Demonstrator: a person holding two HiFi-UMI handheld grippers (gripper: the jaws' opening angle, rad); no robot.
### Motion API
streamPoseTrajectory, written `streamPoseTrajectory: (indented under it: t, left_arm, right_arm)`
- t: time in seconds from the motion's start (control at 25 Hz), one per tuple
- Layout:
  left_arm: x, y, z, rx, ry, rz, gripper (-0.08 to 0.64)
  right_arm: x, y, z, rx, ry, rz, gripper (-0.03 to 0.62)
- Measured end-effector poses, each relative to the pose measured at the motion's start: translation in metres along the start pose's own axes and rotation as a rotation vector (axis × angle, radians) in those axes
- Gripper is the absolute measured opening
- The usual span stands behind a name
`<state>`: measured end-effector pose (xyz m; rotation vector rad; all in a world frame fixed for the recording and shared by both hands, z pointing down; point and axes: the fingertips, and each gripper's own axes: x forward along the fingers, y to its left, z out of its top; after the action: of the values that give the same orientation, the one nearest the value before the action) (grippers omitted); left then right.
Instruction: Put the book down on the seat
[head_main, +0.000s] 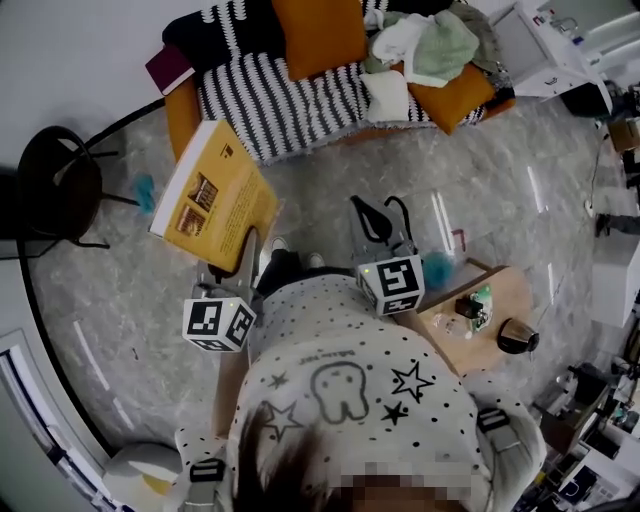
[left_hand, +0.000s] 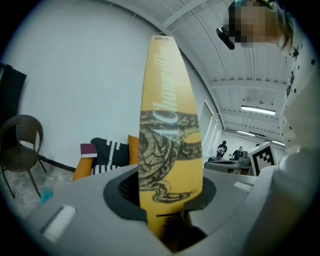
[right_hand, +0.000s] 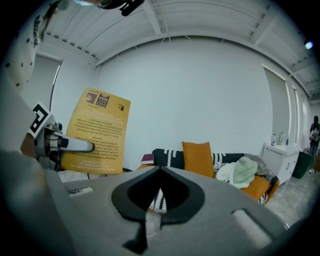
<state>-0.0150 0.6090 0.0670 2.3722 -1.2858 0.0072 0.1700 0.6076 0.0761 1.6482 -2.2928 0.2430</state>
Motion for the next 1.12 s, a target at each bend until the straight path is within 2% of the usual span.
streamPoseTrajectory:
  t: [0.36,0.68,0.92,1.12]
  left_arm:
    - [0.004,0.025,0.011,0.09,0.016,0.046,0.147]
    - [0.001,0.038,0.017,0.174,0.008,0.052,0.147]
    - [-0.012,0.057,0.016,0.147,0.032,0.051,0.147]
    - [-0.019,0.066,0.014,0.095,0.03,0.073,0.147]
  right_arm:
    - [0.029,0.019,0.011,-0.001,-0.038,0.024,-0.002]
    - [0.053,0.029,0.014,0.03,-0.029,0.019,-0.003]
    - [0.065,0.046,0.015,0.054,-0.011,0.012,-0.002]
    - [0.072,0.048,0.014,0.04,0.015,0.02,-0.003]
